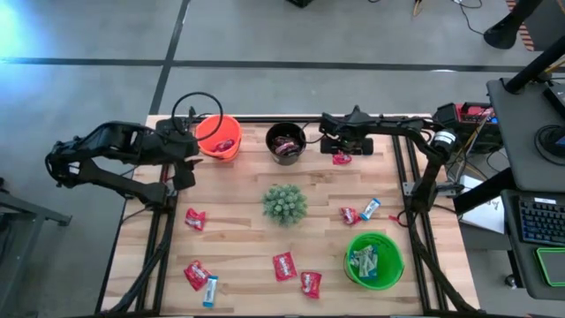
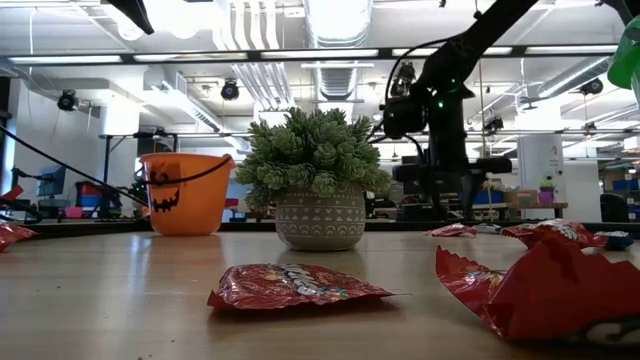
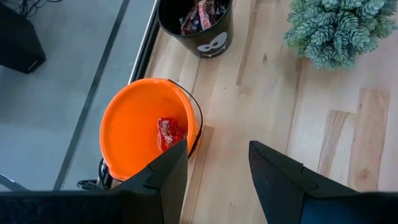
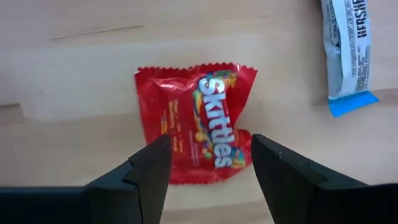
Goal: Sort candy
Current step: Put the red candy into the orange bucket
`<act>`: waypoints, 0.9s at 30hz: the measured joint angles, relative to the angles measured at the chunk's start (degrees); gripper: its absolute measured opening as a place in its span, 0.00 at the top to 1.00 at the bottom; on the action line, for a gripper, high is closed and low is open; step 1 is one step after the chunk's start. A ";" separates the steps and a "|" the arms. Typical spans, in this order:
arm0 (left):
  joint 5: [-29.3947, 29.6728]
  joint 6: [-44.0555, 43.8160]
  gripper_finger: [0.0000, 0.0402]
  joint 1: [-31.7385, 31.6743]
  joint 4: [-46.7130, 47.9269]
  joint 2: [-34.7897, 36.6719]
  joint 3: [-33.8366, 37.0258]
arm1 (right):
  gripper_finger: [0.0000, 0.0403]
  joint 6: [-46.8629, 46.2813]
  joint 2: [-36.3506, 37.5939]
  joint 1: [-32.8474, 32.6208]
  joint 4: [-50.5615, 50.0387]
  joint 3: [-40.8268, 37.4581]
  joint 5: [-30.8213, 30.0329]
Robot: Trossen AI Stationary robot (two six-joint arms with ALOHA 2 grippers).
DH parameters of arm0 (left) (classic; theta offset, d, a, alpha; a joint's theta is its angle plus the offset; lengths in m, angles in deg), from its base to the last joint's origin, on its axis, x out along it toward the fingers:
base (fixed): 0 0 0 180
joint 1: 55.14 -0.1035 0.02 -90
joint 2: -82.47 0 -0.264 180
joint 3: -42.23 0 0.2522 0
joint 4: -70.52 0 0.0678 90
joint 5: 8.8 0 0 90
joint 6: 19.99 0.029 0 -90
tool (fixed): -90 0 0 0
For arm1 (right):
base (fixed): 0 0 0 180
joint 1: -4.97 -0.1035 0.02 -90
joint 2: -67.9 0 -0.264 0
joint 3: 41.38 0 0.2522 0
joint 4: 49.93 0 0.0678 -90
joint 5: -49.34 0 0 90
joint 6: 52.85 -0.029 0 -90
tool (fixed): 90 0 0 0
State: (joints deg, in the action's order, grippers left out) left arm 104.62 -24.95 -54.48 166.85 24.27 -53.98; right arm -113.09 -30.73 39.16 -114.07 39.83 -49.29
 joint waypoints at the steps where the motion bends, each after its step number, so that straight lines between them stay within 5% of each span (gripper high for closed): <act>1: 0.00 0.08 0.62 0.00 0.00 0.00 0.00 | 0.48 -0.20 0.00 0.22 0.72 -0.57 0.01; 20: 0.04 1.42 0.62 0.00 0.04 0.02 0.00 | 0.49 -0.26 0.07 0.75 9.17 -6.71 -0.48; 27: 1.64 1.47 0.62 0.00 0.11 0.04 0.00 | 0.72 -0.68 0.07 0.72 9.32 -6.74 -0.58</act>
State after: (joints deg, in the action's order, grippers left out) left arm 106.26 -23.47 -54.48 166.96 24.32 -53.98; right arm -113.77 -30.66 39.89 -104.75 33.08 -49.87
